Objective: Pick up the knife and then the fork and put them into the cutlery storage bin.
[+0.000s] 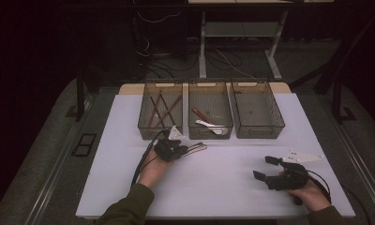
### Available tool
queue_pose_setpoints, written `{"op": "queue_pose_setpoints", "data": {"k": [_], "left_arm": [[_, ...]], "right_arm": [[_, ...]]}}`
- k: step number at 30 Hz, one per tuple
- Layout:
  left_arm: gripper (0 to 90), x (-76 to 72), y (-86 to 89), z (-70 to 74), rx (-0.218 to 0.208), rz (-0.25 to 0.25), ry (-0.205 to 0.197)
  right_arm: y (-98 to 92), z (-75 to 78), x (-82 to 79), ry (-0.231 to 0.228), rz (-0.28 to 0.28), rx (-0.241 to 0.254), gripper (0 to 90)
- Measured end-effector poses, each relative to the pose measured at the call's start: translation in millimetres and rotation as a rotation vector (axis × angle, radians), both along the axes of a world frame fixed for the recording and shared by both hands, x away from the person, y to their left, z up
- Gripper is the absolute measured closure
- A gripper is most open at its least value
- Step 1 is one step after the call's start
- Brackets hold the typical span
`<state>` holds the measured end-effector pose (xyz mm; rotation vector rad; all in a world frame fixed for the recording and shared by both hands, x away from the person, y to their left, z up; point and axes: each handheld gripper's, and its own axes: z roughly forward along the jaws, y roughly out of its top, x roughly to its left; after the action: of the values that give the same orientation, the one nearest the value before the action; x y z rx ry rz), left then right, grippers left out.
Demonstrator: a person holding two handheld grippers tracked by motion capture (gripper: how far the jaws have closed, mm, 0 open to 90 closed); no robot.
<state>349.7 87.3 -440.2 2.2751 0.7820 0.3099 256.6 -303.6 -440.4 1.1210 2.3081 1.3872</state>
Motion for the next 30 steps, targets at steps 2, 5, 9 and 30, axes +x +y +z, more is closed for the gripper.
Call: {"op": "queue_pose_setpoints", "data": {"k": [2, 5, 9, 30], "left_arm": [[89.4, 0.2, 1.1, 0.5, 0.006, -0.003, 0.007], [89.5, 0.2, 4.0, 1.1, 0.012, -0.011, 0.019], [89.5, -0.5, 5.1, 0.3, 0.031, -0.02, 0.015], [89.4, -4.4, -16.9, -4.7, 0.016, -0.131, 0.008]], "right_arm": [[-0.6, -0.1, 0.2, 0.0, 0.001, 0.001, 18.3], [-0.9, -0.2, 0.3, 0.001, 0.002, 0.002, 18.4], [-0.8, -0.3, 0.3, 0.002, 0.002, 0.001, 18.4], [-0.1, -0.1, 1.0, 0.004, 0.007, 0.003, 18.3]]}}
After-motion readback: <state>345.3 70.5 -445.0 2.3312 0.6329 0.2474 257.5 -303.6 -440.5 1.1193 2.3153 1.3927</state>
